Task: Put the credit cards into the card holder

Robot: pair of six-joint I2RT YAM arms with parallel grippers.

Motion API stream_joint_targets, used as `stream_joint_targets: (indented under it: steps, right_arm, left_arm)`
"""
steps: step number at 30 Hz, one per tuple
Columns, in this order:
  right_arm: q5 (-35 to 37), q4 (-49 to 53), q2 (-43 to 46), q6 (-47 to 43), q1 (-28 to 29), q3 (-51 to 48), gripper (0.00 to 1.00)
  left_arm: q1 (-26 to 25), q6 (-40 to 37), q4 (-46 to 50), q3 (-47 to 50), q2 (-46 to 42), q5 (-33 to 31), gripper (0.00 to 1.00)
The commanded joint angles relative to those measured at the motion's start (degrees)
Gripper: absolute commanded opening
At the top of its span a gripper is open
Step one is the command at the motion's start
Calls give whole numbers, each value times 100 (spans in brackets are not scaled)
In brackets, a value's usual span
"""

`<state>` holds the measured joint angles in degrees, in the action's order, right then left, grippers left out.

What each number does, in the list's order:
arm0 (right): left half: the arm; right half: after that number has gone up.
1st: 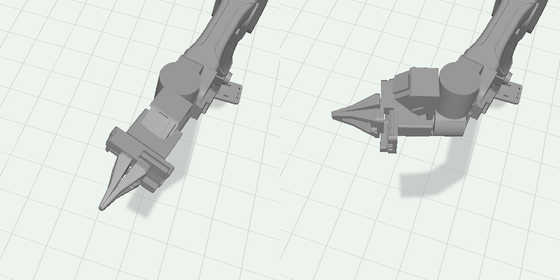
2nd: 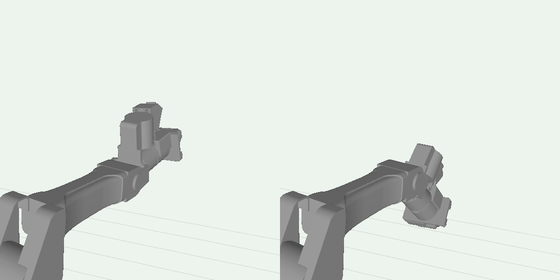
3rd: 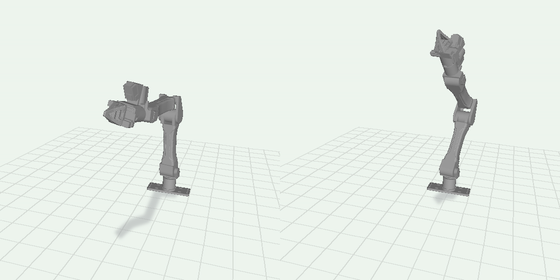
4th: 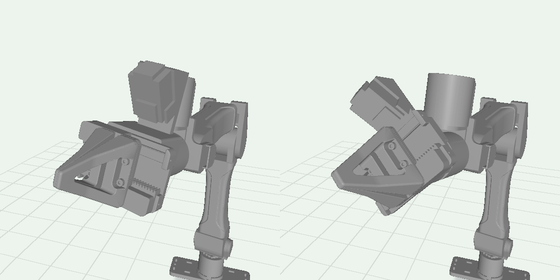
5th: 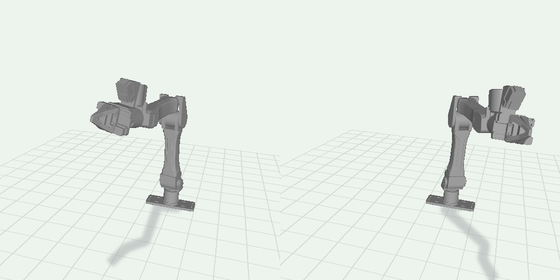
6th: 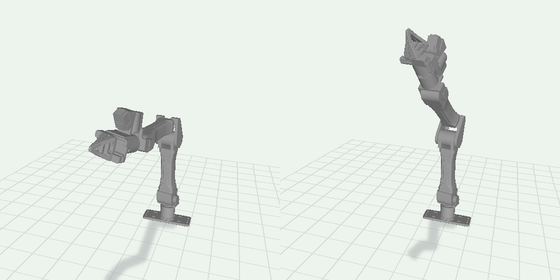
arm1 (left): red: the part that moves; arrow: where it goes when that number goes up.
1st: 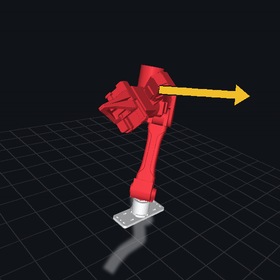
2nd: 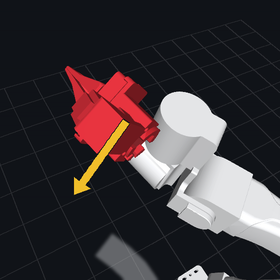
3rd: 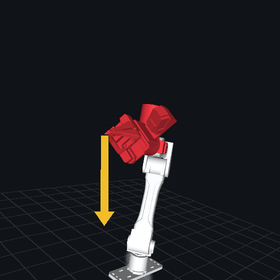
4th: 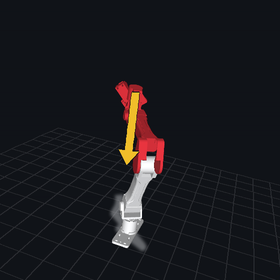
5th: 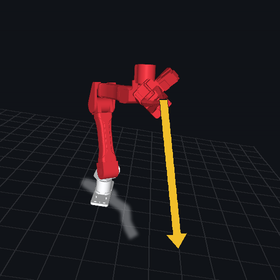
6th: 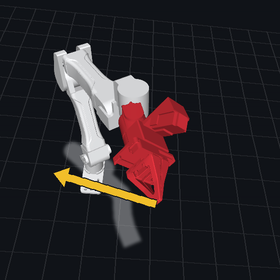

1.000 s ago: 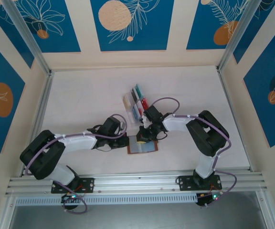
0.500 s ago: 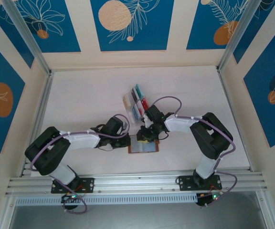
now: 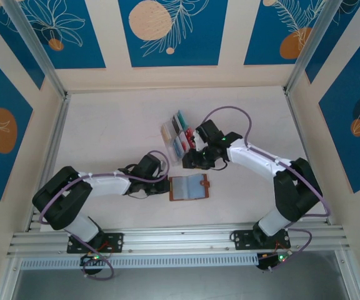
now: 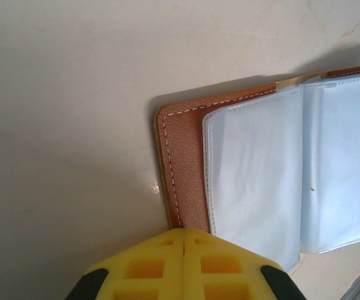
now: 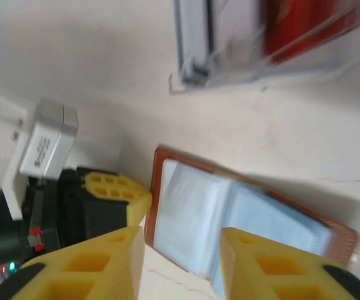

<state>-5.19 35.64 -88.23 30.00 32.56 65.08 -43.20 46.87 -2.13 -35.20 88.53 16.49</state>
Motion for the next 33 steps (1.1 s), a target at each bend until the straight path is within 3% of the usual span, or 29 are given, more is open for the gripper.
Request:
stream_joint_targets:
  steps: [1, 6, 11, 21, 33]
  right_arm:
    - [661, 609, 58, -361, -334, 432, 36]
    - [630, 610, -204, -471, -864, 993, 45]
    - [312, 528, -773, -592, -943, 1561, 47]
    - [-180, 523, -1655, -573, -937, 2171, 46]
    - [-1129, 171, -1645, -461, -932, 2139, 38]
  left_arm:
    - [-52, -159, 318, 178, -11, -137, 0]
    - [-48, -135, 288, 161, -51, -81, 0]
    - [-39, -92, 248, 135, -107, 11, 0]
    - [-39, 5, 95, 236, -148, 55, 0]
    - [-35, 24, 56, 230, -144, 38, 0]
